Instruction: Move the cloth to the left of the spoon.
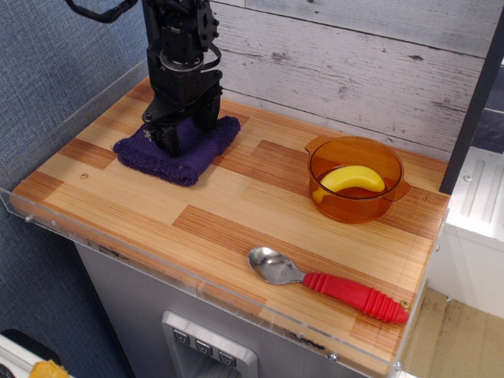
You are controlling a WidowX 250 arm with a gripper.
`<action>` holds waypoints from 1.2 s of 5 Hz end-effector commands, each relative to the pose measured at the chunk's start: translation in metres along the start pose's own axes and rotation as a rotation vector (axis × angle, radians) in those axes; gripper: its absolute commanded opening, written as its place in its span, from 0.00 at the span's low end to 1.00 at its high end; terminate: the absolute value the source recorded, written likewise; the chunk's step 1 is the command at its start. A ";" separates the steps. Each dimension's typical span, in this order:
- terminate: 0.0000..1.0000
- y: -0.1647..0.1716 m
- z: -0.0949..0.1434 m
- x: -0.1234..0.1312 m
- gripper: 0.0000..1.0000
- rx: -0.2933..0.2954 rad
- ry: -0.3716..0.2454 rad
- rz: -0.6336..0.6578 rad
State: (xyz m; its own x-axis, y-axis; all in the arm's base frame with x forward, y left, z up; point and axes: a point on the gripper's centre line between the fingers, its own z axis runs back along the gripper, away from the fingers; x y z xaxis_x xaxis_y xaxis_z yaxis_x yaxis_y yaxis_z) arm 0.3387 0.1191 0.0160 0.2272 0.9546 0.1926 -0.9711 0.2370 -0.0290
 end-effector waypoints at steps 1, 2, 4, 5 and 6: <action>0.00 0.005 0.013 -0.013 1.00 -0.072 0.131 -0.277; 0.00 0.006 0.009 -0.024 1.00 -0.088 0.193 -0.450; 0.00 0.025 0.006 -0.045 1.00 -0.043 0.209 -0.657; 0.00 0.033 0.011 -0.048 1.00 -0.005 0.239 -0.836; 0.00 0.041 0.012 -0.052 1.00 0.010 0.260 -0.946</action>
State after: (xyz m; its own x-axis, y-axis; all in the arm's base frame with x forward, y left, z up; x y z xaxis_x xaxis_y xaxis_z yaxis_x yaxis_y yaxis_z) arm 0.2884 0.0737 0.0117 0.9243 0.3687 -0.0990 -0.3683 0.9294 0.0221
